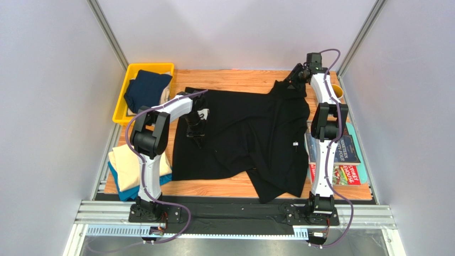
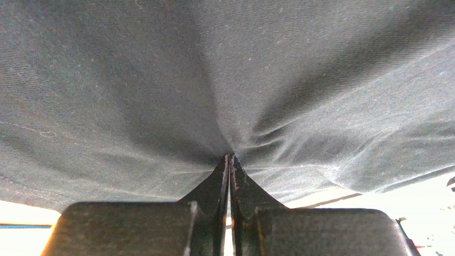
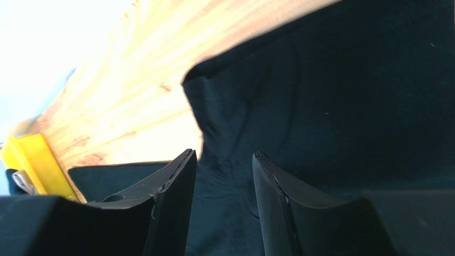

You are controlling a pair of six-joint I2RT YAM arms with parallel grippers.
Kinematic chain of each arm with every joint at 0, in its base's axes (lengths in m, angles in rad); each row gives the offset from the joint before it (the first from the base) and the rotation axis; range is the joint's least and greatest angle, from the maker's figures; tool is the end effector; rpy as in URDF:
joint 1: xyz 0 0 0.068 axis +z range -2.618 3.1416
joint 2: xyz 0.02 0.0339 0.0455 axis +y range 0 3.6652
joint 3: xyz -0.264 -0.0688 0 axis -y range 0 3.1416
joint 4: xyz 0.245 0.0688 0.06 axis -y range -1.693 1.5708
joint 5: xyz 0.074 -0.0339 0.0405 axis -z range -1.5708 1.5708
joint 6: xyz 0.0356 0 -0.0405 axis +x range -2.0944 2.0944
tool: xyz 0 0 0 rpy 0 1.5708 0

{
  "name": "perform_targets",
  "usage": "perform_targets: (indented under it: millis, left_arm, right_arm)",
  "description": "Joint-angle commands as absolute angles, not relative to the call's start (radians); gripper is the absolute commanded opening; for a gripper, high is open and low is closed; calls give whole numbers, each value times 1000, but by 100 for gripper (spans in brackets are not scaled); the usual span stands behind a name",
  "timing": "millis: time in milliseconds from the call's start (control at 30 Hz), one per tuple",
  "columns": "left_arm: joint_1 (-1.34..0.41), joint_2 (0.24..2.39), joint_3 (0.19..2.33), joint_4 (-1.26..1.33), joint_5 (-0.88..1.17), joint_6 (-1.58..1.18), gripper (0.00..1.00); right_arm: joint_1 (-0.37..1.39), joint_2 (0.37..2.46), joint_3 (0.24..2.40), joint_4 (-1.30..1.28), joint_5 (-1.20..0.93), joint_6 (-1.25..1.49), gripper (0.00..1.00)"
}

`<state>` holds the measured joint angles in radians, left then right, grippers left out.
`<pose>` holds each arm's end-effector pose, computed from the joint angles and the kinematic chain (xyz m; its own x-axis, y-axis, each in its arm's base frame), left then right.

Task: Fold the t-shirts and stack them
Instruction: Flatten the tshirt out

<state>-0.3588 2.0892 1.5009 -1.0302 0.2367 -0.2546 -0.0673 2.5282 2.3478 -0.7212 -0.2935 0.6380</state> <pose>0.3554 -0.1422 0.1483 -0.9884 0.1092 0.1051 0.0847 0.9730 -0.2147 0.5541 -0.0270 0.1958 -0.6969 0.6184 -0.3632 0.3739 0.7455 0.5517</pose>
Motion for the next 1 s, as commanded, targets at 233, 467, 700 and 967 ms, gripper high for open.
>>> perform_targets:
  millis: [233,467,700,967]
  left_arm:
    - [-362,2072,1450,-1012,270,-244,0]
    - [-362,2028,1384,-1002,239,-244,0]
    - [-362,1976,1319,-1003,198,-238,0]
    - [-361,1982,1385,-1005,206,-242,11]
  right_arm:
    - [-72,2572,2344,-787,-271,597,41]
    - [-61,2654,2411,-778,-299,638,38]
    - [-48,2723,2480,-675,-344,733,39]
    - [-49,2617,2401,-459,-437,767,48]
